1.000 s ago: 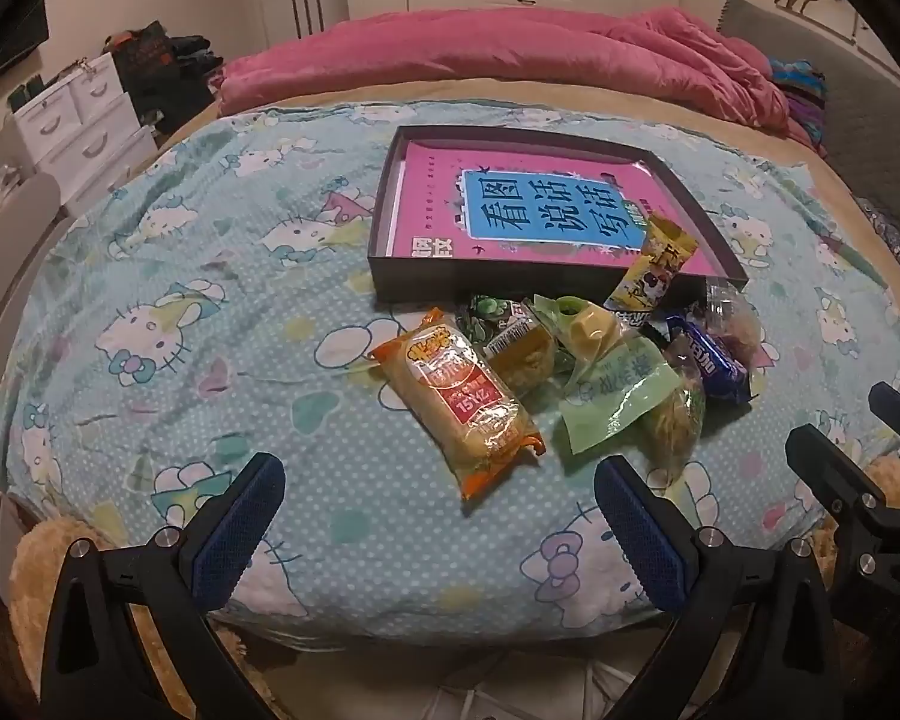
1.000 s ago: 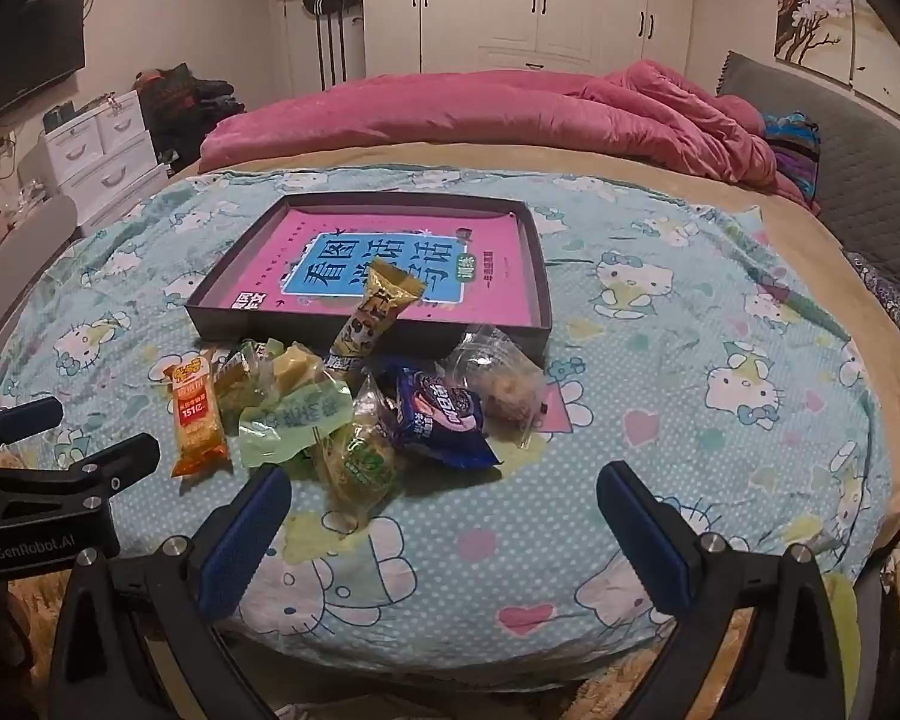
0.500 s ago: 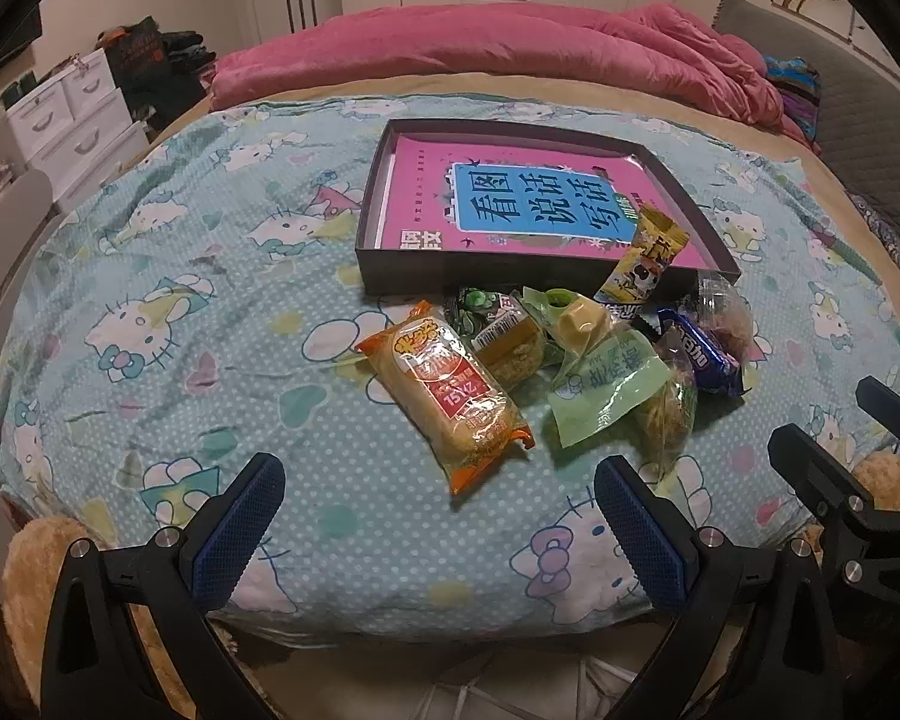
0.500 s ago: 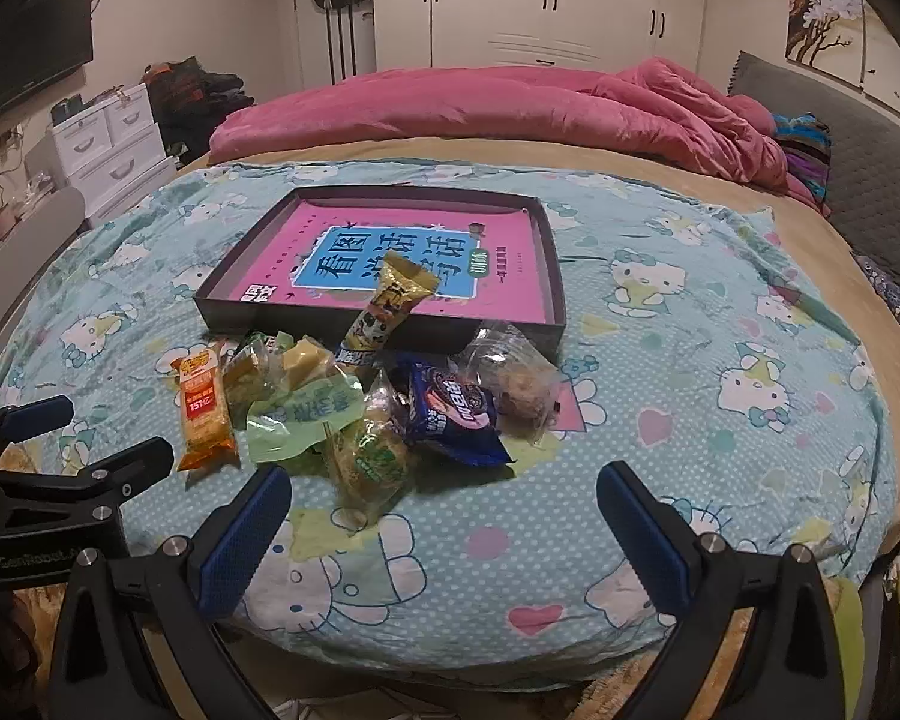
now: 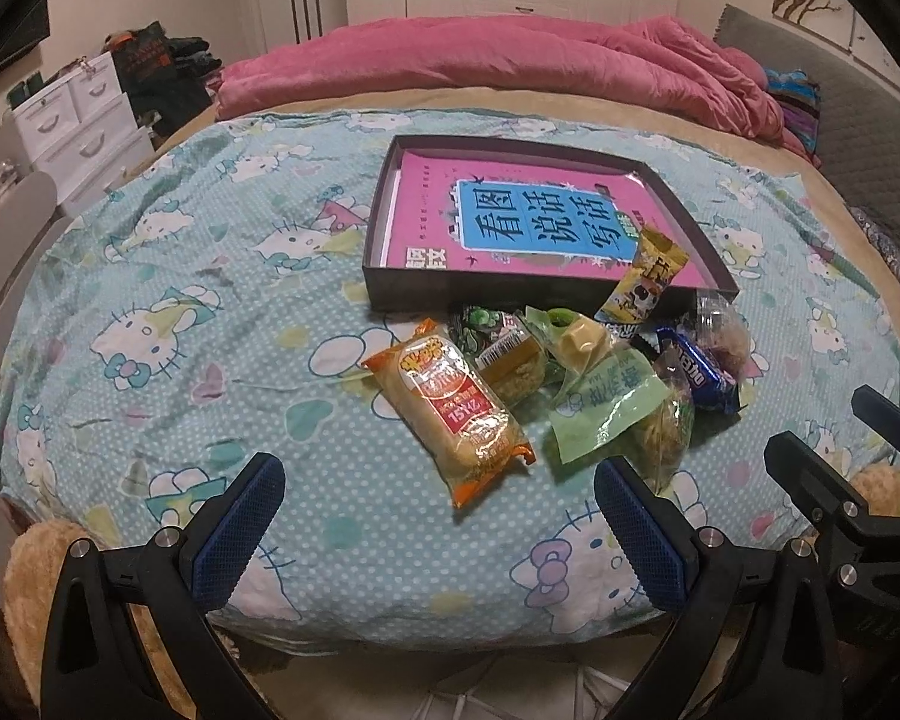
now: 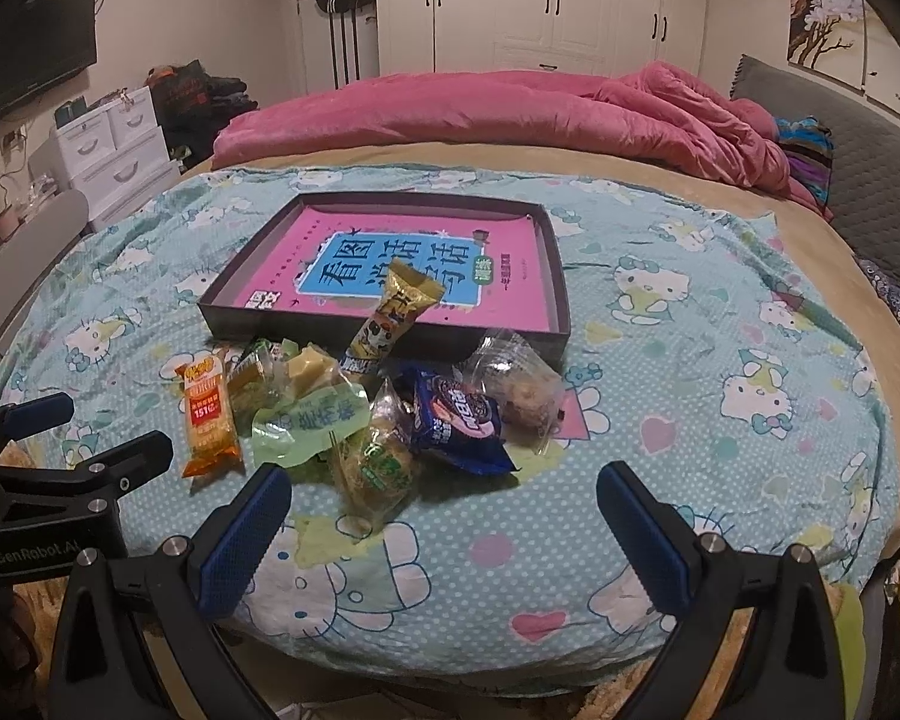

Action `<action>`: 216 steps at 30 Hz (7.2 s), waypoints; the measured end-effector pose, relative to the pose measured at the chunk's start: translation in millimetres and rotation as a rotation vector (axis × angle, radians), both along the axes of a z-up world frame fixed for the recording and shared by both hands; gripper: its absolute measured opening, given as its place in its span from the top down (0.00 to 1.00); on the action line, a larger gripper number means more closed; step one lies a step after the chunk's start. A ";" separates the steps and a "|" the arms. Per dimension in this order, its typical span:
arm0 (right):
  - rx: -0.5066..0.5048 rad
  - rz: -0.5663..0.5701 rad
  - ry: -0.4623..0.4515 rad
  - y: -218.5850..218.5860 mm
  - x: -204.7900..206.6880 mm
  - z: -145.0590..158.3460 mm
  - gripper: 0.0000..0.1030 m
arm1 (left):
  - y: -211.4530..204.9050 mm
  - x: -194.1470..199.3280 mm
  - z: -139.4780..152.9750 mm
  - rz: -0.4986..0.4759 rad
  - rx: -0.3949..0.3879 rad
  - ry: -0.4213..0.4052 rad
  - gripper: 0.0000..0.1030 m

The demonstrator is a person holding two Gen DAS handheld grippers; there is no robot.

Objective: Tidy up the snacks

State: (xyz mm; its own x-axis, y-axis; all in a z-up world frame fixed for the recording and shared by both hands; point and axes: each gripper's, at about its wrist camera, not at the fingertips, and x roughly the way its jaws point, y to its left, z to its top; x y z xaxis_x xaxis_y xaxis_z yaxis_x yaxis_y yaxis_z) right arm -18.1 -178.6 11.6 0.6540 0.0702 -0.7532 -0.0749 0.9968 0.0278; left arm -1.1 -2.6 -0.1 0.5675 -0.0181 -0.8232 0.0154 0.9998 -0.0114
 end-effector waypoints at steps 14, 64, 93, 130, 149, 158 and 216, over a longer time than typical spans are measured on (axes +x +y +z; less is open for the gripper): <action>0.010 -0.005 -0.037 -2.9 -1.7 8.3 0.00 | 1.3 -3.3 9.4 -0.001 -0.006 -0.040 0.00; 0.134 0.143 0.258 18.2 47.5 -69.9 0.36 | 38.0 54.9 -54.1 0.082 -0.194 0.197 0.01; 0.086 0.186 0.221 23.7 74.4 -88.2 0.51 | 20.1 87.8 -77.0 0.034 -0.280 0.247 0.33; 0.405 0.133 0.126 -23.6 61.2 -53.3 0.64 | 65.6 65.8 -37.9 -0.041 -0.438 0.102 0.76; 0.476 0.071 0.012 -56.7 61.5 -29.7 0.65 | 54.3 82.7 -26.2 -0.082 -0.436 0.064 0.77; 0.446 0.020 -0.020 -69.1 91.5 -26.3 0.65 | 45.9 107.0 -38.0 -0.090 -0.446 0.097 0.77; 0.341 -0.035 0.065 -68.8 154.4 -64.5 0.64 | 26.4 209.2 -46.4 -0.040 -0.390 0.079 0.66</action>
